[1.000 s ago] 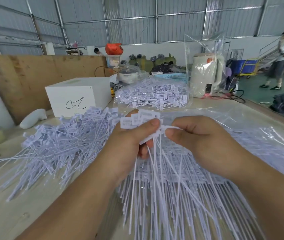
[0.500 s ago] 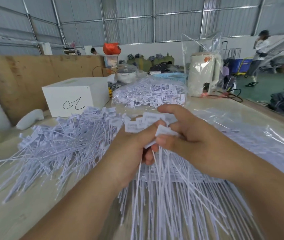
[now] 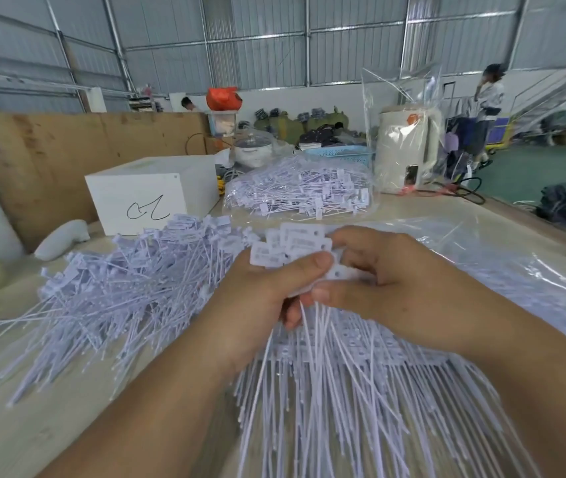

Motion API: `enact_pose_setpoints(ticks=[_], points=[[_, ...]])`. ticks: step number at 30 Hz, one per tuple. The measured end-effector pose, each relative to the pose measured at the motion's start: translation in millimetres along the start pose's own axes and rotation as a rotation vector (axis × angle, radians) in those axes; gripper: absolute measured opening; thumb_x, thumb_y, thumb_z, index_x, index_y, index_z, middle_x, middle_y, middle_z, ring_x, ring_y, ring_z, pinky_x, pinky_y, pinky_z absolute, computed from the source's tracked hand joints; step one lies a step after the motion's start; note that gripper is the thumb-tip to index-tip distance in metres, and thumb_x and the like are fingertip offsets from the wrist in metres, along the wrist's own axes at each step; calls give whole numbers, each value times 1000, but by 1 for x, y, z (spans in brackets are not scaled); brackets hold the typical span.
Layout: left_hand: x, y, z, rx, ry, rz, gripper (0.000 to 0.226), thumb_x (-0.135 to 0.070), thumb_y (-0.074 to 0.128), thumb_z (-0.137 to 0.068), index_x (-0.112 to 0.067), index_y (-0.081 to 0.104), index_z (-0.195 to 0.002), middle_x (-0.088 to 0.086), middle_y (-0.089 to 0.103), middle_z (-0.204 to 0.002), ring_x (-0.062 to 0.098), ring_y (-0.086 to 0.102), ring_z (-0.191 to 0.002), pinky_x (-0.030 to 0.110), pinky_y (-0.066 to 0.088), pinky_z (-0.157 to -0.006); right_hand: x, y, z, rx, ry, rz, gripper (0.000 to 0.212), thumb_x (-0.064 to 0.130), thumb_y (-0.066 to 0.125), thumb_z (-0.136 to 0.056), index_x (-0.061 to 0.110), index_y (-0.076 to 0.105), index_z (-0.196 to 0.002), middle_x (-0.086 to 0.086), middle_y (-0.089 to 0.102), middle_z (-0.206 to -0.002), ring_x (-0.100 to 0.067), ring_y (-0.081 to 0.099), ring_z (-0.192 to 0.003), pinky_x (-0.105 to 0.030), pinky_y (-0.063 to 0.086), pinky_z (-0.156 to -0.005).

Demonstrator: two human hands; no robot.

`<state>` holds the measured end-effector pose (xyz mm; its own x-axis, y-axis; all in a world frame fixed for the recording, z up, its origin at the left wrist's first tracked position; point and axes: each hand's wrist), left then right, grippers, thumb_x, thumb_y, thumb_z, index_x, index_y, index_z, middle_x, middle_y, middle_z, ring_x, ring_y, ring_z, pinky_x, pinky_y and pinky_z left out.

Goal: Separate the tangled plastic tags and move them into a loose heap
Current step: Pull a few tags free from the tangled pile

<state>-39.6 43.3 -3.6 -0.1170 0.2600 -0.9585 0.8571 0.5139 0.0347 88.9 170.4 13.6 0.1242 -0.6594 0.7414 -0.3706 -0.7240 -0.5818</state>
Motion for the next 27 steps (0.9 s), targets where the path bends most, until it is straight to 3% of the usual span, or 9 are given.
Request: enact_pose_setpoints(ticks=[4, 7, 9, 12, 14, 17, 20, 25, 27], points=[[-1, -3, -4, -82, 1, 71, 14, -32, 74, -74, -20, 69, -68, 3, 52, -52, 13, 40, -39, 19, 35, -41, -1, -8, 1, -32, 49, 75, 23, 39, 60, -94, 22, 65, -79, 7, 48, -56, -18, 44, -53, -39, 37, -54], [-2, 1, -3, -121, -9, 127, 16, -32, 77, -73, -18, 69, -74, 3, 52, -53, 14, 40, -40, 20, 35, -40, 0, -4, 0, -126, 12, -67, 31, 29, 59, -96, 7, 56, -74, -7, 37, -62, -20, 35, -58, -38, 29, -56], [-3, 6, -2, -163, -24, 204, 20, -31, 81, -69, -16, 69, -76, 2, 52, -52, 12, 39, -40, 20, 35, -39, 3, 8, -3, -215, -16, -120, 32, 27, 59, -96, 11, 56, -69, -14, 36, -64, -21, 35, -59, -35, 30, -56], [-7, 7, -1, -193, -70, 371, 17, -32, 74, -66, -16, 69, -71, 0, 51, -51, 9, 38, -38, 17, 35, -36, 6, 13, -7, -483, 20, -260, 26, 43, 61, -89, 23, 55, -73, 13, 42, -53, -7, 37, -48, -22, 32, -50], [-10, 3, 0, -185, -109, 462, 15, -30, 72, -68, -16, 66, -71, 0, 49, -51, 6, 38, -36, 15, 35, -35, 10, 0, -6, -606, 32, -332, 30, 51, 64, -87, 24, 54, -79, 15, 43, -51, -4, 37, -48, -25, 31, -53], [-10, 2, -1, -147, -111, 365, 19, -33, 72, -71, -17, 62, -70, -1, 48, -50, 7, 36, -36, 15, 33, -36, 7, -12, -1, -398, -48, -384, 40, 50, 64, -80, 13, 48, -72, -4, 35, -55, -14, 31, -46, -32, 31, -49], [-4, 8, 0, -98, -92, 215, 23, -34, 81, -69, -15, 68, -70, 0, 49, -50, 9, 38, -38, 17, 33, -38, -1, 6, -3, -114, -87, -269, 26, 47, 63, -86, 26, 51, -94, 7, 48, -55, -12, 36, -45, -33, 31, -44], [-4, 5, 1, -56, -106, 154, 22, -43, 71, -72, -21, 75, -74, 0, 54, -53, 10, 43, -40, 18, 36, -38, -9, 11, -7, -136, -47, -177, 48, 59, 62, -80, 40, 45, -120, 17, 56, -59, -4, 40, -44, -21, 35, -44], [-3, 5, 1, -11, -136, 141, 30, -48, 70, -72, -21, 75, -82, 3, 54, -57, 13, 43, -44, 18, 36, -38, -8, 13, -7, -118, -65, -188, 27, 50, 62, -86, 39, 55, -110, 17, 60, -63, 1, 50, -50, -14, 40, -47]])
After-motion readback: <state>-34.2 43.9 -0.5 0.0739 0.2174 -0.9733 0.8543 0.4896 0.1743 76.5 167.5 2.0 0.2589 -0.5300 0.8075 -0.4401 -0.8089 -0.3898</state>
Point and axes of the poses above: each hand's wrist, its own z-axis away from the middle knuckle, its own y-axis out of the palm, x = y × z
